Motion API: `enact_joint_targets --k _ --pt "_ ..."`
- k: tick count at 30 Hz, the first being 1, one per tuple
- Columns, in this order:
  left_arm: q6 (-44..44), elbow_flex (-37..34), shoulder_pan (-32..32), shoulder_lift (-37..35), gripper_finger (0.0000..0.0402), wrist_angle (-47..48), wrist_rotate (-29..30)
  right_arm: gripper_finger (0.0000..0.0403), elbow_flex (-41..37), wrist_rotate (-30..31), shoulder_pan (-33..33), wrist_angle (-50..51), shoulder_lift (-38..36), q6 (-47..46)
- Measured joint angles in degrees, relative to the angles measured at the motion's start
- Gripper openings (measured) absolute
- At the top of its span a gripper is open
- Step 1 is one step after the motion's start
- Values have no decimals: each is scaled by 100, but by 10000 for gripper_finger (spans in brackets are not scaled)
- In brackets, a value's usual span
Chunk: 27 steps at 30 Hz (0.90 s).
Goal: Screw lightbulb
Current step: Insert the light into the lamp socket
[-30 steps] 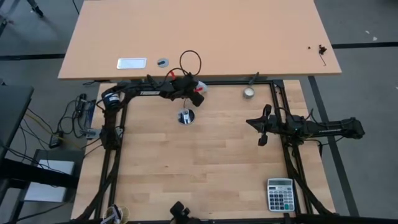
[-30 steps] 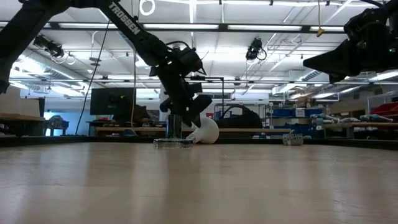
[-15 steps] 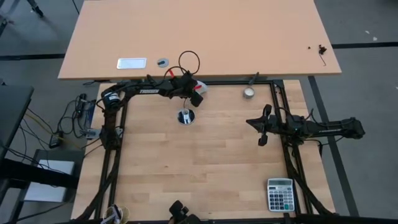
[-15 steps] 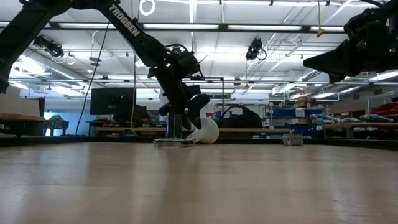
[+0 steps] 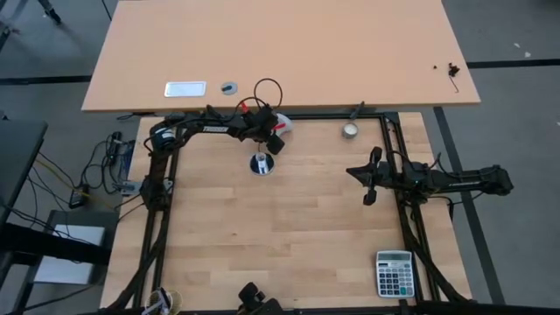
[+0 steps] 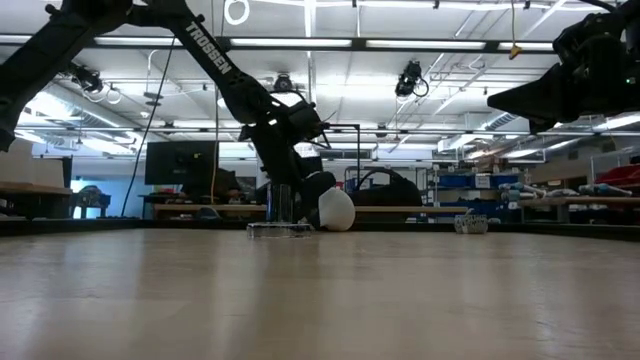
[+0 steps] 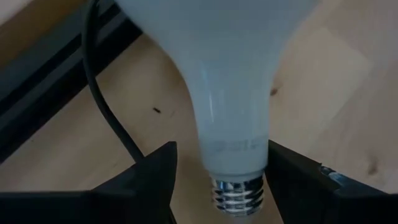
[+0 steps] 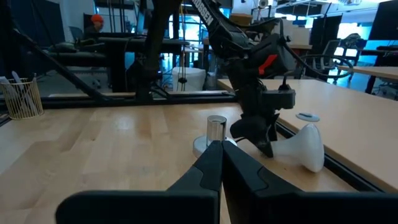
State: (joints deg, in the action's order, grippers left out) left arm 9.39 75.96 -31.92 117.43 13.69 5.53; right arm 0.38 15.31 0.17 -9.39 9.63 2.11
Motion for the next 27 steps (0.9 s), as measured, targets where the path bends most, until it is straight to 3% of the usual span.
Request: enact_joint_targets --k 5,12,27 --pt "-49 0 0 0 204 53 72 19 0 1 1 0 0 0" --pt "-311 0 16 -32 100 134 76 19 -2 2 0 0 0 0" --pt "-470 -2 142 -800 106 22 24 19 0 1 1 -2 0 1"
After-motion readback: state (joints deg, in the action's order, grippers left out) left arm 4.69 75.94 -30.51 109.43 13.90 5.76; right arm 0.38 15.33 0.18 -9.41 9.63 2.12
